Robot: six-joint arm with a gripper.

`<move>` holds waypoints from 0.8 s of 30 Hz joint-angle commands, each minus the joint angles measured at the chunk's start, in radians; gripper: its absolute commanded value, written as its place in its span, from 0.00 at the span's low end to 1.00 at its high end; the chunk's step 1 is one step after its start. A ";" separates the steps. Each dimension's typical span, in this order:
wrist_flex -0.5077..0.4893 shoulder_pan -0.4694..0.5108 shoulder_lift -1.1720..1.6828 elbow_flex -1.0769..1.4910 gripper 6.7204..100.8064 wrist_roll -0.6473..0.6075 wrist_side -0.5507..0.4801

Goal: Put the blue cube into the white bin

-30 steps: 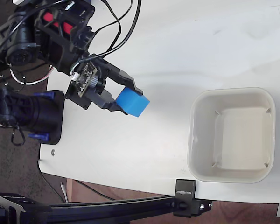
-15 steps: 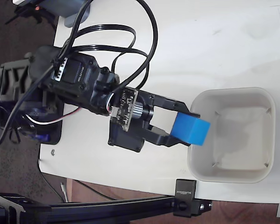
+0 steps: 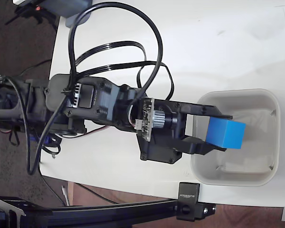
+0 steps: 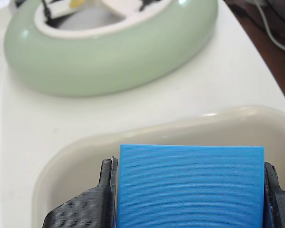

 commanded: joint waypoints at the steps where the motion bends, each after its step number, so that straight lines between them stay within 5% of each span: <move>1: 0.014 0.014 0.011 -0.121 0.91 -0.008 -0.005; 3: 0.040 0.025 0.008 -0.140 0.99 -0.021 -0.006; 9: 0.077 0.009 0.112 -0.063 0.99 -0.063 0.043; 19: 0.632 -0.160 0.805 0.371 0.99 -0.146 0.233; 24: 0.589 -0.199 1.220 0.856 0.99 -0.192 0.204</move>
